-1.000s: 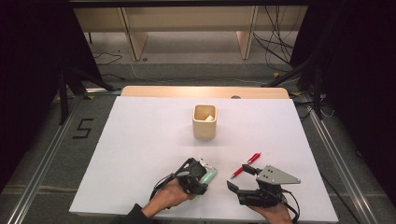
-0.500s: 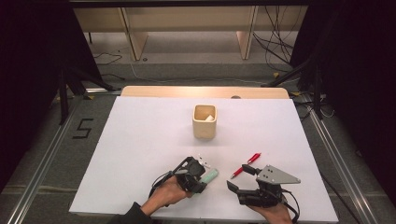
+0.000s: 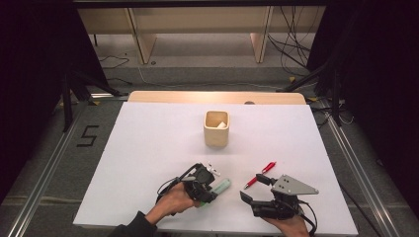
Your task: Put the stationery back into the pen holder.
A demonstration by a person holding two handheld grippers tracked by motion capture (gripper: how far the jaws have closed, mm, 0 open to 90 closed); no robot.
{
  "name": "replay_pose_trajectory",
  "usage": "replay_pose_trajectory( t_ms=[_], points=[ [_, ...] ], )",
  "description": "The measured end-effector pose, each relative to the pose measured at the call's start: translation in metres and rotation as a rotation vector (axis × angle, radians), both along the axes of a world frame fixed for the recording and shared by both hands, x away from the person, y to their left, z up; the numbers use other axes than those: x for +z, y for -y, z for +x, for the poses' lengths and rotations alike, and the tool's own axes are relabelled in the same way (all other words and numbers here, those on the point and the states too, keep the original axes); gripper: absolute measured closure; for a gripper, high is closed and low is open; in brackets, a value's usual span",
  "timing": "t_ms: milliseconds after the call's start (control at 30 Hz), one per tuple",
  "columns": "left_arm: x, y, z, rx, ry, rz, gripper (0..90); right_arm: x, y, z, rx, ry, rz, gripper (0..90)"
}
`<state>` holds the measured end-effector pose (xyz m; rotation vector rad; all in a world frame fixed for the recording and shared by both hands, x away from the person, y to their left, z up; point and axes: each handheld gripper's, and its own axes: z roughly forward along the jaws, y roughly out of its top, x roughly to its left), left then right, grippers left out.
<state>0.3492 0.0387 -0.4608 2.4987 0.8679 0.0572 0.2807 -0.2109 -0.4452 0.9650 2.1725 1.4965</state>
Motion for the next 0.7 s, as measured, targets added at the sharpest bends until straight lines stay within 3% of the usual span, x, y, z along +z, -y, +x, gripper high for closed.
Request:
replay_pose_trajectory(
  t_ms=[467, 700],
  points=[
    [0.026, -0.024, 0.004, -0.081, -0.044, -0.022, 66.1, 0.003, -0.006, -0.004, 0.018, 0.054, -0.047, 21.0],
    [0.041, -0.043, 0.006, -0.090, -0.045, -0.048, 66.1, 0.007, -0.015, -0.011, 0.042, 0.134, -0.119, 20.8]
  ],
)
